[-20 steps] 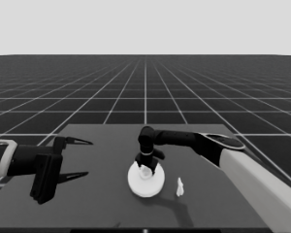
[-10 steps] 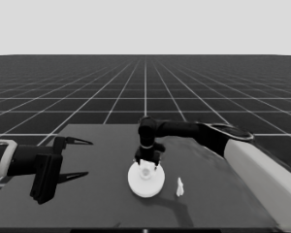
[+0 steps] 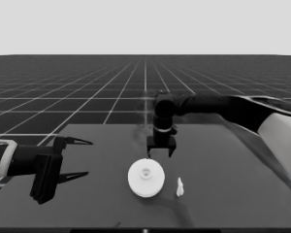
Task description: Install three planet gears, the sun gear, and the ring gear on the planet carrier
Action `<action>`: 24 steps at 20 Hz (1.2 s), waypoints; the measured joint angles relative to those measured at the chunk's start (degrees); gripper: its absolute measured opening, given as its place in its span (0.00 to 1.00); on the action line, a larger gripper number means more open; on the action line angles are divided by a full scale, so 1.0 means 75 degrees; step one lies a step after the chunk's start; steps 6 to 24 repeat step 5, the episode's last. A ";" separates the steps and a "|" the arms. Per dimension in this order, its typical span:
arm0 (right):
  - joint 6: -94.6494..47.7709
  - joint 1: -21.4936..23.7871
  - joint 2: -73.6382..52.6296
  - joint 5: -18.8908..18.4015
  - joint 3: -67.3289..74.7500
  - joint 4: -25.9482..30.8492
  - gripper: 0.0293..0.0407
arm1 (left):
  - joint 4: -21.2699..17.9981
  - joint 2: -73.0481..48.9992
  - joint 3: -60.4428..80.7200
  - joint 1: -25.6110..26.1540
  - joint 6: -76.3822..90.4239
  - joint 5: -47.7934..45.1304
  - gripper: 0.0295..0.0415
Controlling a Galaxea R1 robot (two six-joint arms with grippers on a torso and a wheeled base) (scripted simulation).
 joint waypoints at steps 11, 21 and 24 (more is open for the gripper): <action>0.0064 0.0616 -0.2275 0.0022 0.2256 0.0588 0.81 | 0.0000 0.0000 0.0000 0.0000 0.0000 0.0000 0.75; 0.0064 0.0616 -0.2275 0.0022 0.2256 0.0588 0.81 | 0.0000 0.0000 0.0000 0.0000 0.0000 0.0000 0.75; 0.0064 0.0616 -0.2275 0.0022 0.2256 0.0588 0.81 | 0.0000 0.0000 0.0000 0.0000 0.0000 0.0000 0.75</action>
